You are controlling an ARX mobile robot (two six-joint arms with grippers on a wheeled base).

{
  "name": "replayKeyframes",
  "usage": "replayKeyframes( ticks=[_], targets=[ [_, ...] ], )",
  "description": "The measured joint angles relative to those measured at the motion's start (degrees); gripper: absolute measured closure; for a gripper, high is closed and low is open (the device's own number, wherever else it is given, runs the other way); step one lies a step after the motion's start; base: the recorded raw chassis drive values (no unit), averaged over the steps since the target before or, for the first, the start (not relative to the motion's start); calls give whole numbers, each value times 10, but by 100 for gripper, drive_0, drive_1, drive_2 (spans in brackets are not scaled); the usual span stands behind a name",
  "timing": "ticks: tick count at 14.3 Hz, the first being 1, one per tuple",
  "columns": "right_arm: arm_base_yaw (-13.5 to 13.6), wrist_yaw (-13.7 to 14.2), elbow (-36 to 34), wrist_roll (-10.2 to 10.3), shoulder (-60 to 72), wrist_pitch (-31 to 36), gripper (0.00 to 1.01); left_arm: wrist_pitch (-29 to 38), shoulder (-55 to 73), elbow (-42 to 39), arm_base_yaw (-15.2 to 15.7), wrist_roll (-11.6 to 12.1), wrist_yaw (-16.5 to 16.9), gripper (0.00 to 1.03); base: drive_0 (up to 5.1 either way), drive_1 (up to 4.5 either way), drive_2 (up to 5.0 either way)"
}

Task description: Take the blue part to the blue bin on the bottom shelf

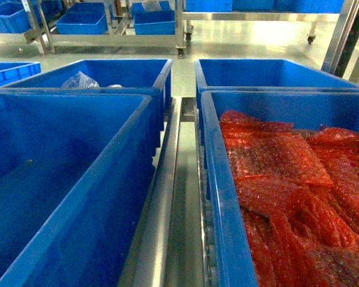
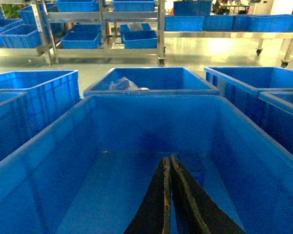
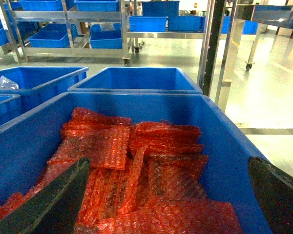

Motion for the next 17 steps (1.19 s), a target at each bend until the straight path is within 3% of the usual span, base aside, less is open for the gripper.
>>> replayKeyframes(
  ticks=[1, 4, 7, 10, 17],
  targets=[
    [0, 0, 0, 0, 0, 0, 3, 0, 0, 0, 0, 0, 0, 101, 0, 0, 0],
    [0, 0, 0, 0, 0, 0, 3, 0, 0, 0, 0, 0, 0, 76, 0, 0, 0],
    [0, 0, 0, 0, 0, 0, 3, 0, 0, 0, 0, 0, 0, 43, 0, 0, 0],
    [0, 0, 0, 0, 0, 0, 3, 0, 0, 0, 0, 0, 0, 3, 0, 0, 0],
    [0, 0, 0, 0, 0, 0, 3, 0, 0, 0, 0, 0, 0, 5, 0, 0, 0]
  ],
)
